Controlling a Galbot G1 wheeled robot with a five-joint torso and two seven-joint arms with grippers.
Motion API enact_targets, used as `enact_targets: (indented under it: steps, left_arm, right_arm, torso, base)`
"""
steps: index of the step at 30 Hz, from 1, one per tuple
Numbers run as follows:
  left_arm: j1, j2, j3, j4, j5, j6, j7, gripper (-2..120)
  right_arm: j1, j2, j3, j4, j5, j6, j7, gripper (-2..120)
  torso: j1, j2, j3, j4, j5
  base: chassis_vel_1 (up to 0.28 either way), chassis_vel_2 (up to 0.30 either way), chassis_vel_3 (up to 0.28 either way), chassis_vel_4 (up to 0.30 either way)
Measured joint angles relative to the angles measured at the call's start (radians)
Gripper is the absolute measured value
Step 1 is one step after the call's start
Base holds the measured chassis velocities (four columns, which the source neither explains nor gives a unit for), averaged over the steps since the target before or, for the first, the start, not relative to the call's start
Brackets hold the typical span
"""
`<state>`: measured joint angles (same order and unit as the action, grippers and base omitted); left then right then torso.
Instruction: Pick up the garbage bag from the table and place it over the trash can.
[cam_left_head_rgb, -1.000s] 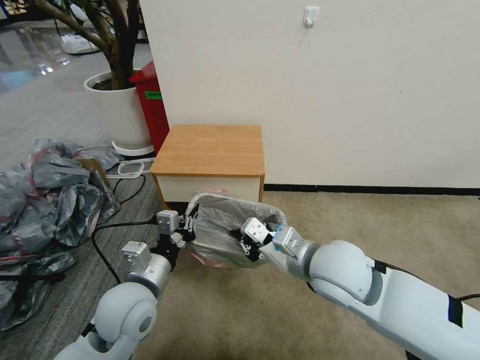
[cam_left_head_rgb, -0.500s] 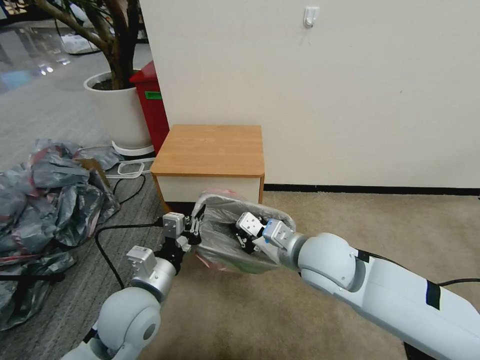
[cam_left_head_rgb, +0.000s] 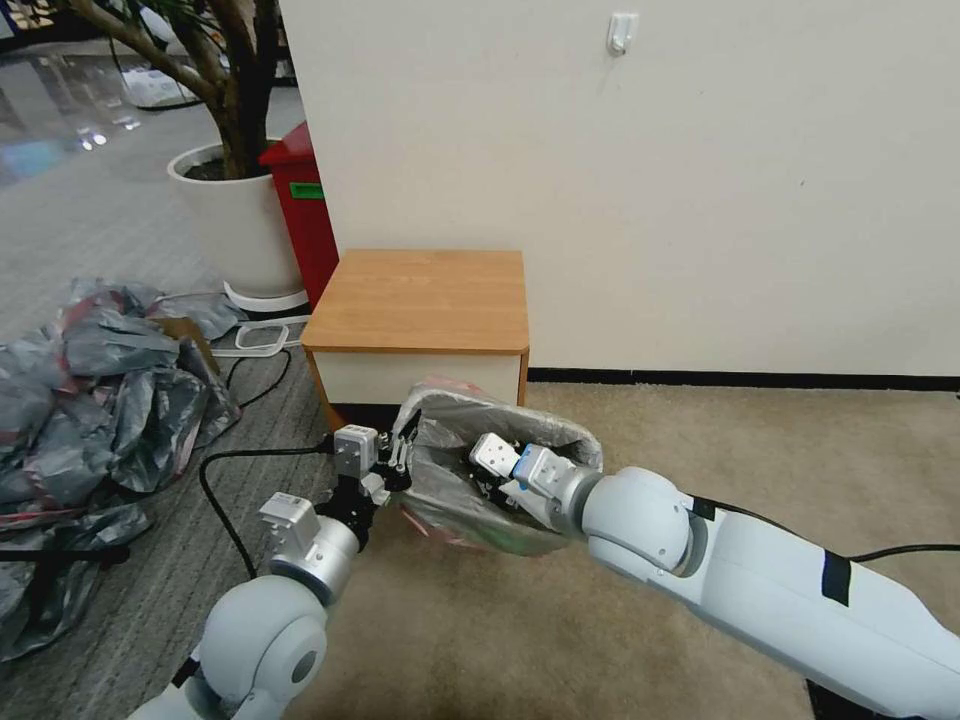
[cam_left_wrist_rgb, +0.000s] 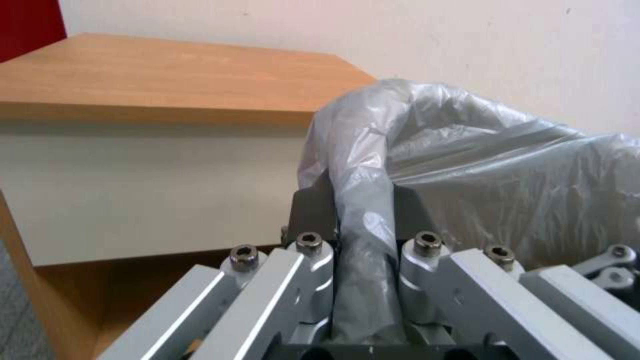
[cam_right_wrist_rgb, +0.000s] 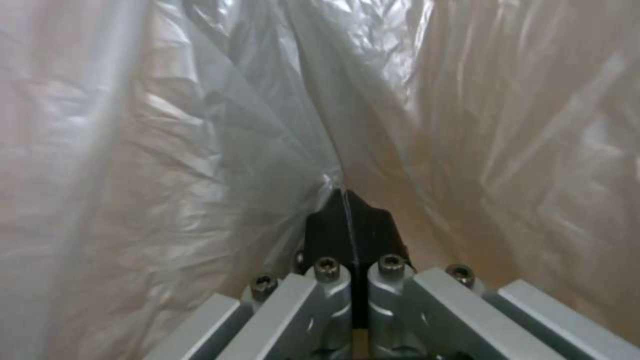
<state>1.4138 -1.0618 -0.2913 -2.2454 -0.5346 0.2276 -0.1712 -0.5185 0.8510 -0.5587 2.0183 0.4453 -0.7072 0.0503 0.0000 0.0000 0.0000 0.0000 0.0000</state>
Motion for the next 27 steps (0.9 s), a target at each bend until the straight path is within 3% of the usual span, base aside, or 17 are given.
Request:
enact_targets:
  steps: [9, 27]
  left_arm:
    - [-0.01, 0.0, 0.014, 0.008, 0.078, -0.005, 0.026, 9]
    - [-0.018, -0.004, 0.048, 0.006, 0.136, -0.005, 0.053, 9]
  right_arm:
    - [0.06, 0.002, -0.054, -0.044, 0.003, 0.0, 0.001, 0]
    - [0.111, 0.038, -0.124, -0.109, 0.007, -0.002, 0.027, 0]
  torso:
    - [0.0, 0.0, 0.0, 0.0, 0.0]
    - [0.0, 0.0, 0.0, 0.0, 0.0]
  base:
    - [0.0, 0.0, 0.0, 0.0]
    - [0.0, 0.0, 0.0, 0.0]
